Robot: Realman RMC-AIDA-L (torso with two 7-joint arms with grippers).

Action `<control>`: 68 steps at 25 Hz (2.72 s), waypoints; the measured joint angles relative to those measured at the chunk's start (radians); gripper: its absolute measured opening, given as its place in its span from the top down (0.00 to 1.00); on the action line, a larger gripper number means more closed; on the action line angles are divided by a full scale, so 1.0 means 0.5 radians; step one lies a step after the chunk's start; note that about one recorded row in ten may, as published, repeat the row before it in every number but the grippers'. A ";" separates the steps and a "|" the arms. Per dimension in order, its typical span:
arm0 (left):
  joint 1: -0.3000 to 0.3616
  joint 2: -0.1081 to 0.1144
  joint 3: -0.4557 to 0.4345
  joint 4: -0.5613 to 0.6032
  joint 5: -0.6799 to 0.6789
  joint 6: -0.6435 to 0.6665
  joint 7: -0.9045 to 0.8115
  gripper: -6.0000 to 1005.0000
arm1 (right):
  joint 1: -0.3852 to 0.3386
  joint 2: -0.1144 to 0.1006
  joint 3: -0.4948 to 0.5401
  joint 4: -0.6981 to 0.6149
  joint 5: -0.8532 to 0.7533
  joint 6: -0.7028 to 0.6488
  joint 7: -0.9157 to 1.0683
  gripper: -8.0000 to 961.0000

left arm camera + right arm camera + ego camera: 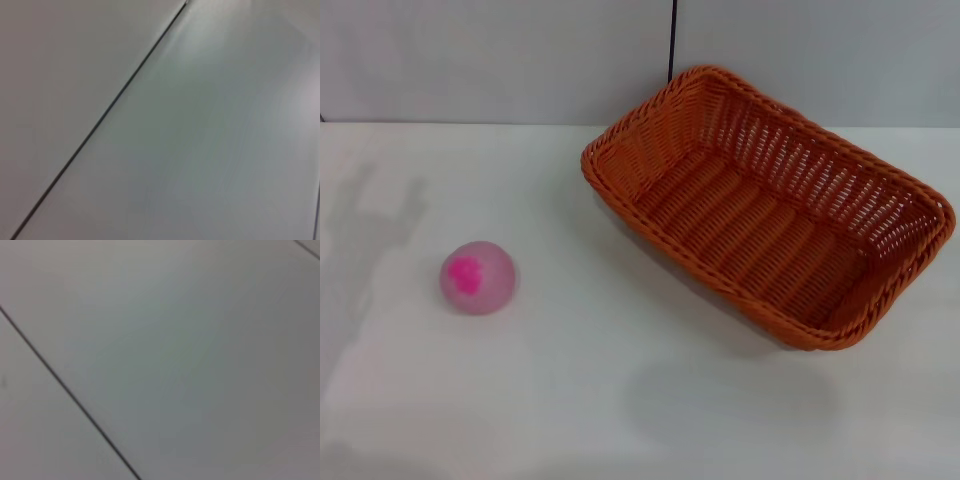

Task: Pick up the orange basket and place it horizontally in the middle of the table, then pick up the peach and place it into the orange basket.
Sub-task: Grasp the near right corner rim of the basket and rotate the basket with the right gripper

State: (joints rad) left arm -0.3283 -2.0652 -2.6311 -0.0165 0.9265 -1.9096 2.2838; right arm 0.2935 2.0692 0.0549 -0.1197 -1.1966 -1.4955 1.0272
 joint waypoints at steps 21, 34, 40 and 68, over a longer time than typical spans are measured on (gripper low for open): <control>0.074 0.012 0.492 -0.325 0.000 -0.003 -0.034 0.15 | -0.036 -0.108 -0.804 -0.900 -0.183 -0.289 0.657 0.43; 0.100 0.013 0.509 -0.326 0.000 0.038 -0.053 0.15 | 0.383 -0.410 -0.866 -1.773 -1.377 -0.453 2.074 0.43; 0.105 0.014 0.506 -0.315 0.000 0.052 -0.069 0.15 | 0.817 -0.508 -1.082 -1.867 -2.289 -0.655 2.471 0.43; 0.131 0.010 0.507 -0.298 0.000 0.089 -0.108 0.16 | 1.081 -0.390 -1.749 -1.430 -2.638 -0.151 2.541 0.28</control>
State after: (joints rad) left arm -0.2630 -2.0601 -2.3776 -0.1656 0.9265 -1.8652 2.2300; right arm 0.8342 1.8744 -0.8196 -0.8345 -2.5154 -1.5713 2.2978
